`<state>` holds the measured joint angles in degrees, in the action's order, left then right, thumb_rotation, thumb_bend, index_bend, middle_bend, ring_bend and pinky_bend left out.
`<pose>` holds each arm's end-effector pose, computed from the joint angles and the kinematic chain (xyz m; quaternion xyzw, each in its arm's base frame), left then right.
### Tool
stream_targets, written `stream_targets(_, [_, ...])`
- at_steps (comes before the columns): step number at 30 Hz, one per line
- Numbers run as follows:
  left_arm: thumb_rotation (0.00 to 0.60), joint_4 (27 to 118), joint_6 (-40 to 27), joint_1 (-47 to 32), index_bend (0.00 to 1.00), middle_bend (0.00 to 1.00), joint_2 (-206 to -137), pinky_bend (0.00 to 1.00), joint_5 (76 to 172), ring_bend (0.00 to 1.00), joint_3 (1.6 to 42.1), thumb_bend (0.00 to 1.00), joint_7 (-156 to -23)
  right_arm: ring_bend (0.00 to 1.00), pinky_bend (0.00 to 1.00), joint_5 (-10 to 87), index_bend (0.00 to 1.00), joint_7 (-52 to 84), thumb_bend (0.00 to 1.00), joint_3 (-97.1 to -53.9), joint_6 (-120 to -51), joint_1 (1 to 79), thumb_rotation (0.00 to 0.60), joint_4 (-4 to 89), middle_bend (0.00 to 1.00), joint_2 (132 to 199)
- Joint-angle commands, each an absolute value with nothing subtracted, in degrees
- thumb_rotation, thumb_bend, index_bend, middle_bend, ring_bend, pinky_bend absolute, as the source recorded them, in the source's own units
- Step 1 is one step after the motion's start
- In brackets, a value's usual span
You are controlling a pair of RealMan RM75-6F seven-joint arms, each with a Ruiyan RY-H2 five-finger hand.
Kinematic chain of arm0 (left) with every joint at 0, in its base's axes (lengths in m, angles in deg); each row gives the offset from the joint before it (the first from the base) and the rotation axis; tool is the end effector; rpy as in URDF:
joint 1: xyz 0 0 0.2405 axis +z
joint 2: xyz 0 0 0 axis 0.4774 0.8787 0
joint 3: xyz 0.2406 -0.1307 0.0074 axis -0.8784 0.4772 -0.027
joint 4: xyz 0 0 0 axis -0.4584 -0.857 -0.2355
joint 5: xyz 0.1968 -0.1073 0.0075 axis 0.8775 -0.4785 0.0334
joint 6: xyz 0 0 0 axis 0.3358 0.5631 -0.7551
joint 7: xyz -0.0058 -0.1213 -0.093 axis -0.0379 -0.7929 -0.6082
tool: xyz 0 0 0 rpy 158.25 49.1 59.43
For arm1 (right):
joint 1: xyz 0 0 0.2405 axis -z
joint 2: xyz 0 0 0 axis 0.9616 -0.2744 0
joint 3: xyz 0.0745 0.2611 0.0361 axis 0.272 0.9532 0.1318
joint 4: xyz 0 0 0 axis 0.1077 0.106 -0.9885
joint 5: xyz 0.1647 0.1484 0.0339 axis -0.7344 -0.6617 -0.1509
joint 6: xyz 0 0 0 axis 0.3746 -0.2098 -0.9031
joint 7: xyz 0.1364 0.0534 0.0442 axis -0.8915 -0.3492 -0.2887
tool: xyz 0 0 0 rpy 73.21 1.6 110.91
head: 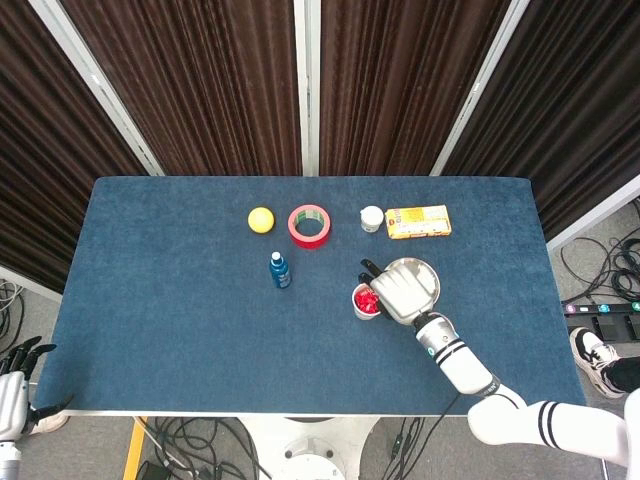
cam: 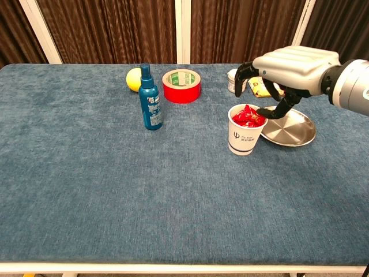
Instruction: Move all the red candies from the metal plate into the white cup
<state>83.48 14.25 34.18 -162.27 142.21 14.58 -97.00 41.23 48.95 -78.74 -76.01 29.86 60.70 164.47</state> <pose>-0.3914 0.1157 0.1106 -0.4879 -0.5081 -0.3469 0.6193 -0.1460 -0.3523 -0.0127 0.8083 -0.2716 0.3198 0.4130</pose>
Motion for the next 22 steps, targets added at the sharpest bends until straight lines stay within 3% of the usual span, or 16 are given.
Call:
stream_targets(1, [0.6, 83.58, 14.24, 34.11, 0.3, 0.22, -162.11, 0.19, 142.23, 0.14, 14.66, 0.04, -96.98, 0.6, 1.0, 42.37, 0.28, 47.21, 0.33, -78.24, -78.58, 31.14, 0.6, 62.3, 0.15, 163.04])
stream_targets(5, [0.6, 83.8, 14.46, 33.99, 0.3, 0.22, -161.74, 0.19, 142.44, 0.14, 14.83, 0.04, -96.8, 0.59, 1.0, 44.87, 0.27, 43.61, 0.33, -78.16, -85.31, 35.38, 0.6, 64.78, 0.16, 159.21])
stream_targets(7, [0.6, 83.87, 14.5, 33.83, 0.3, 0.22, -161.67, 0.19, 142.66, 0.14, 14.9, 0.04, -96.64, 0.54, 0.99, 46.54, 0.27, 41.08, 0.33, -79.11, -88.99, 38.55, 0.6, 66.14, 0.17, 156.38])
stream_targets(9, [0.6, 84.04, 14.5, 33.48, 0.3, 0.22, -161.67, 0.19, 142.95, 0.14, 15.1, 0.04, -96.34, 0.41, 0.81, 49.18, 0.26, 37.37, 0.33, -80.95, -92.23, 42.01, 0.6, 67.38, 0.18, 153.28])
stream_targets(11, [0.6, 84.28, 14.43, 33.1, 0.3, 0.22, -161.63, 0.19, 143.18, 0.14, 15.3, 0.04, -95.87, 0.18, 0.41, 51.47, 0.23, 34.28, 0.33, -82.81, -95.34, 45.28, 0.6, 67.7, 0.16, 150.92])
stream_targets(13, [0.6, 84.59, 14.46, 32.63, 0.3, 0.22, -161.54, 0.19, 143.48, 0.14, 15.6, 0.04, -95.2, 0.03, 0.15, 53.73, 0.19, 31.35, 0.33, -84.85, -99.56, 49.28, 0.6, 67.51, 0.12, 149.22])
stream_targets(14, [0.6, 84.79, 14.46, 32.43, 0.3, 0.22, -161.45, 0.19, 143.56, 0.14, 15.75, 0.04, -94.86, 0.01, 0.07, 54.65, 0.16, 30.12, 0.33, -85.74, -101.33, 50.99, 0.6, 67.38, 0.1, 148.72])
stream_targets(16, [0.6, 85.4, 14.67, 32.19, 0.3, 0.22, -161.24, 0.19, 143.68, 0.14, 15.99, 0.04, -94.22, 0.0, 0.0, 56.86, 0.13, 27.33, 0.33, -87.77, -105.31, 54.85, 0.6, 66.71, 0.04, 148.0])
stream_targets(22, [0.6, 87.42, 15.07, 31.37, 0.3, 0.22, -160.26, 0.19, 144.52, 0.14, 16.32, 0.04, -91.89, 0.0, 0.0, 60.5, 0.12, 21.88, 0.33, -91.21, -112.87, 63.09, 0.6, 64.62, 0.01, 148.47])
